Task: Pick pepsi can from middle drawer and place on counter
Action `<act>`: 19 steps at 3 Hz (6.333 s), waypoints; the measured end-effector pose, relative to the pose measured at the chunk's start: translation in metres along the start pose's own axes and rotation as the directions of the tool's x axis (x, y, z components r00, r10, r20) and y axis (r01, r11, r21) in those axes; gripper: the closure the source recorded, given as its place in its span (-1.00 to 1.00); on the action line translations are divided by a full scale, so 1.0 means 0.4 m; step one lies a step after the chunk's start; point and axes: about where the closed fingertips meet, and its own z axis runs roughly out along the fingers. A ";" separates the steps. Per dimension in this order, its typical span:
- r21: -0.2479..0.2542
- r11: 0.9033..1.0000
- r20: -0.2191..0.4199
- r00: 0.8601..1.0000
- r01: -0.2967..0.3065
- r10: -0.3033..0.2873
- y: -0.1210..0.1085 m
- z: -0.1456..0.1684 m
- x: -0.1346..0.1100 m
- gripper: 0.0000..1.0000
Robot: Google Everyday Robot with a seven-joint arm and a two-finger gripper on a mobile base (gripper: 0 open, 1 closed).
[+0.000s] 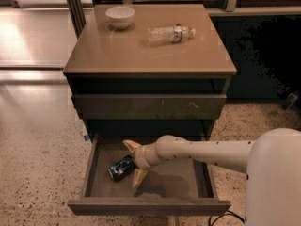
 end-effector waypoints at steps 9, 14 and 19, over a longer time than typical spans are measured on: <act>-0.178 0.984 -0.002 1.000 -0.017 0.017 -0.018 0.121 0.046 0.41; -0.158 0.985 0.030 0.997 0.074 -0.070 -0.062 0.003 -0.087 1.00; -0.071 0.959 0.015 0.962 0.275 -0.274 -0.272 -0.300 -0.347 1.00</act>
Offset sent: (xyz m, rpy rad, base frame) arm 0.0395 0.0141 -0.0241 -0.0193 0.1322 0.0794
